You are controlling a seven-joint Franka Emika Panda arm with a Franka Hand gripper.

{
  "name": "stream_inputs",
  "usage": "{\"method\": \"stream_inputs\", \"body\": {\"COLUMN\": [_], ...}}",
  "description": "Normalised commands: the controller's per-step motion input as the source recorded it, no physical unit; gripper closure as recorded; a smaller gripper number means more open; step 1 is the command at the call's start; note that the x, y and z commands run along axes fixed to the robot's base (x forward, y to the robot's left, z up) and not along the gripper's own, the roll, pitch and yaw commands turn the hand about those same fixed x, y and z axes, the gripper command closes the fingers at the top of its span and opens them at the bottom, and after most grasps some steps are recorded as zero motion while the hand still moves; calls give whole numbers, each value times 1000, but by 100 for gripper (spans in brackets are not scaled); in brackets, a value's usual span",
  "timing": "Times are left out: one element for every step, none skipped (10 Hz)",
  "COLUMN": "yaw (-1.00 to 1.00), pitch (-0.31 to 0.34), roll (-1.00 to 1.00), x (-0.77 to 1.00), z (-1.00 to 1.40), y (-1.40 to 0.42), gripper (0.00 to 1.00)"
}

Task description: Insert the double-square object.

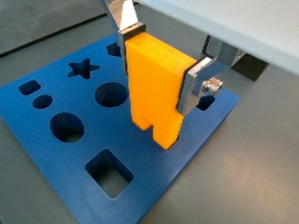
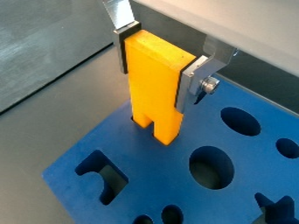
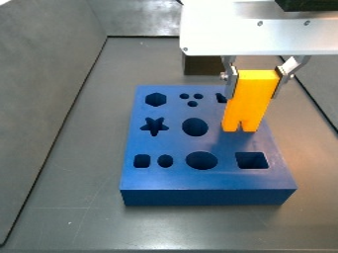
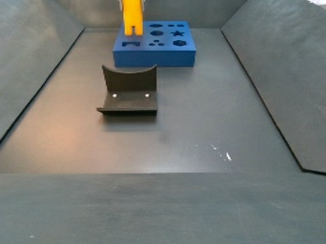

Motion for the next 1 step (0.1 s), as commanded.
{"method": "stream_inputs", "body": {"yaw": [0], "pitch": [0], "roll": [0], "x": [0], "z": [0], "y": [0], "gripper": [100]}}
